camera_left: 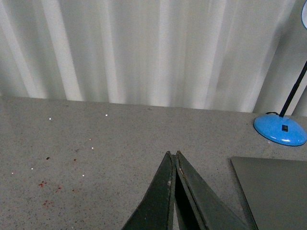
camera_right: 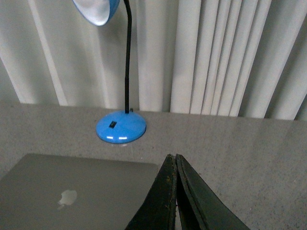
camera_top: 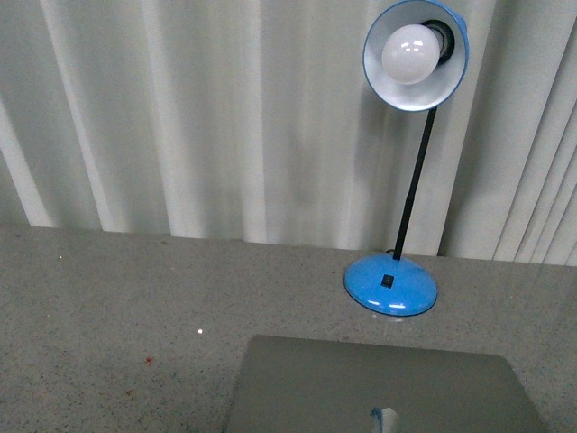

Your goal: Close laptop

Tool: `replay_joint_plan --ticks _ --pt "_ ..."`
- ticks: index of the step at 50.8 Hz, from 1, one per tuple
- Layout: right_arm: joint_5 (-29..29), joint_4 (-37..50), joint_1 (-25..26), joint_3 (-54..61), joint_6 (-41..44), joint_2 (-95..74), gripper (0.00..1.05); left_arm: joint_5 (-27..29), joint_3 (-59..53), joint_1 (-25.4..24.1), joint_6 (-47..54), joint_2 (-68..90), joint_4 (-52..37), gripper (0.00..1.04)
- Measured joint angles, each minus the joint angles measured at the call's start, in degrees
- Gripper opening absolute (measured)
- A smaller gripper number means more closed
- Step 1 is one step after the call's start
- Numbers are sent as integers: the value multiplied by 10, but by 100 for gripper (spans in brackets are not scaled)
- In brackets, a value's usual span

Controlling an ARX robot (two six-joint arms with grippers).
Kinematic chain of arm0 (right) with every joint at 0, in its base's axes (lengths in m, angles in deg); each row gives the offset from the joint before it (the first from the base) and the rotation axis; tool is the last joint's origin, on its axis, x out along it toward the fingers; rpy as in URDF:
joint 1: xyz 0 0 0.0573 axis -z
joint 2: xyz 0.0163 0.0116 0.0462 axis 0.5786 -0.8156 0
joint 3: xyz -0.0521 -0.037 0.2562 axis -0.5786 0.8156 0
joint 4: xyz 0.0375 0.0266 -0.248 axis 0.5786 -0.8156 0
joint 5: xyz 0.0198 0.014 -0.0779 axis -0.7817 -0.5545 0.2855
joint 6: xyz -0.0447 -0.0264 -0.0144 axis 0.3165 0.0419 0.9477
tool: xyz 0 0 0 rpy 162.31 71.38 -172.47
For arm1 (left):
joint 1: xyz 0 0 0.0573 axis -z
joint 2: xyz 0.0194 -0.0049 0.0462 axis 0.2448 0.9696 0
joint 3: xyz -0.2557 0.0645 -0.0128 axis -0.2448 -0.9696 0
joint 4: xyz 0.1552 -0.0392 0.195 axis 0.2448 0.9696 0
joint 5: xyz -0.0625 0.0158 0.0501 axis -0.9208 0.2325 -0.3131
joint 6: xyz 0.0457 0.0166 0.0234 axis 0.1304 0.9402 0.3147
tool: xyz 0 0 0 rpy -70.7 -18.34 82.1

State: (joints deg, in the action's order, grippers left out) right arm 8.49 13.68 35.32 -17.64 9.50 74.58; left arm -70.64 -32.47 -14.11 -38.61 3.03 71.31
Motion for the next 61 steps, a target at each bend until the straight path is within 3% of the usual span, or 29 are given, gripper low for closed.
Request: replay_joint_plan --ticks 14,29,37,61 --pt "0 -3 0 0 0 12 6 0 0 0 0 -1 0 4" --pt "0 -3 0 0 0 12 73 0 0 0 0 -1 0 72" --pt "0 -3 0 0 0 12 98 0 0 0 0 -1 0 97" --pt "0 -3 0 0 0 12 97 0 0 0 0 -1 0 98"
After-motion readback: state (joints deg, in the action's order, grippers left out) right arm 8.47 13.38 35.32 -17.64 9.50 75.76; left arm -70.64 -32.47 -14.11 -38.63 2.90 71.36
